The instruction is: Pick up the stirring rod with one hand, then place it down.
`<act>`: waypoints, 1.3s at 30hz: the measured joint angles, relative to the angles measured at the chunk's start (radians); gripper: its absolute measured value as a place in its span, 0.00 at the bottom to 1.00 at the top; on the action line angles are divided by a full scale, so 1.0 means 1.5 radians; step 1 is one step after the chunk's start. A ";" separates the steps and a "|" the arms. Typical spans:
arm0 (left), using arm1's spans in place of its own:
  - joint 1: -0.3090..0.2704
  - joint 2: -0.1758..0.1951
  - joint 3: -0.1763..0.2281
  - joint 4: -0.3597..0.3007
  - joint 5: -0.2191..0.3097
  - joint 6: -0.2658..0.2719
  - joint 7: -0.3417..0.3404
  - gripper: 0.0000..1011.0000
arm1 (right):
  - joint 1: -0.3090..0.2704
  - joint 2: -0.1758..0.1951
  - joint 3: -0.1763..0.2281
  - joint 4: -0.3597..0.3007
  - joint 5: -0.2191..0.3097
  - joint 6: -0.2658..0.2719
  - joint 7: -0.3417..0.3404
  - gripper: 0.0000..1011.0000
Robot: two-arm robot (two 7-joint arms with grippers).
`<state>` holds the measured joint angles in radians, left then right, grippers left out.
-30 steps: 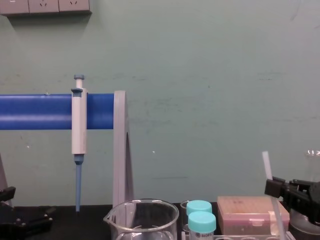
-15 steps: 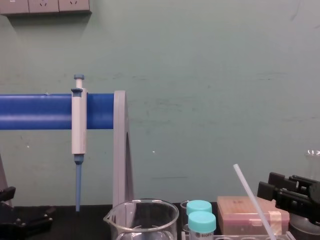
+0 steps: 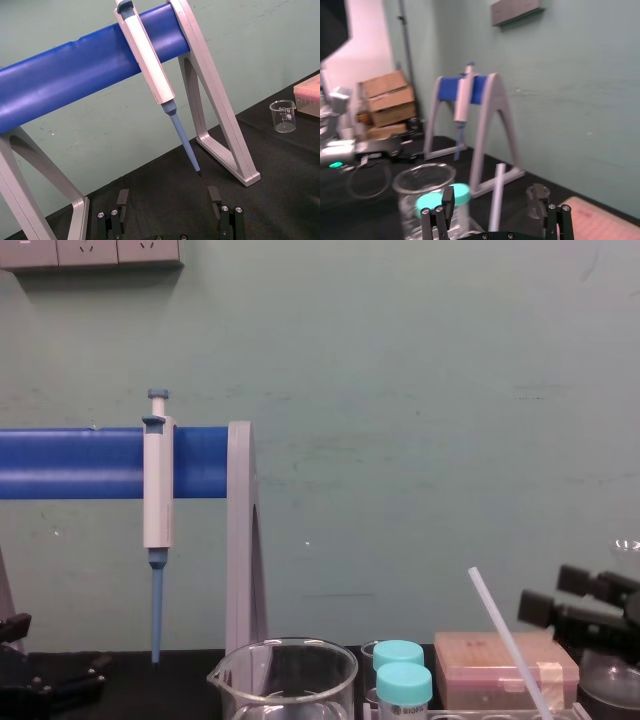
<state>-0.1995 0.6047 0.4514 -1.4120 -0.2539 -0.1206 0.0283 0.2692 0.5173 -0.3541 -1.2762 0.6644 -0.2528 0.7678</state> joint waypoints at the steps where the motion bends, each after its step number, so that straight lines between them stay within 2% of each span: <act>1: 0.000 0.000 0.000 0.000 0.000 0.000 0.000 0.99 | -0.008 0.000 0.009 -0.011 -0.006 0.003 -0.029 0.99; 2: 0.000 0.000 0.000 0.000 0.000 0.000 0.000 0.99 | -0.008 0.000 0.009 -0.011 -0.006 0.003 -0.029 0.99; 4: 0.000 0.000 0.000 0.000 0.000 0.000 0.000 0.99 | -0.028 -0.001 0.031 -0.039 -0.030 0.010 -0.107 0.99; 6: 0.000 0.000 0.000 0.000 0.000 0.000 0.000 0.99 | -0.041 -0.004 0.044 -0.054 -0.046 0.019 -0.157 0.99; 7: 0.000 0.000 0.000 0.000 0.000 0.000 0.000 0.99 | -0.051 -0.008 0.055 -0.063 -0.061 0.031 -0.205 0.99; 8: 0.000 0.000 0.000 0.000 0.000 0.000 0.000 0.99 | -0.056 -0.011 0.060 -0.067 -0.069 0.040 -0.231 0.99; 9: 0.000 0.000 0.000 0.000 0.000 0.000 0.000 0.99 | -0.056 -0.011 0.060 -0.067 -0.069 0.040 -0.231 0.99; 10: 0.000 0.000 0.000 0.000 0.000 0.000 0.000 0.99 | -0.065 -0.018 0.069 -0.073 -0.084 0.059 -0.280 0.99; 12: 0.000 0.000 0.000 0.000 0.000 0.000 0.000 0.99 | -0.073 -0.029 0.075 -0.074 -0.105 0.086 -0.337 0.99; 14: 0.000 0.000 0.000 0.000 0.000 0.000 0.000 0.99 | -0.076 -0.037 0.076 -0.067 -0.121 0.116 -0.372 0.99; 15: 0.000 0.000 0.000 0.000 0.000 0.000 0.000 0.99 | -0.076 -0.037 0.076 -0.067 -0.121 0.116 -0.372 0.99; 18: 0.000 0.000 0.000 0.000 0.000 0.000 0.000 0.99 | -0.076 -0.050 0.072 -0.048 -0.132 0.154 -0.392 0.99; 21: 0.000 0.000 0.000 0.000 0.000 0.000 0.000 0.99 | -0.075 -0.056 0.070 -0.034 -0.139 0.169 -0.396 0.99; 39: 0.000 0.000 0.000 0.000 0.000 0.000 0.000 0.99 | -0.076 -0.055 0.071 -0.038 -0.139 0.168 -0.400 0.99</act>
<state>-0.1995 0.6047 0.4514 -1.4119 -0.2539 -0.1206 0.0283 0.1558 0.4348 -0.2479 -1.3339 0.4557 -0.0014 0.1676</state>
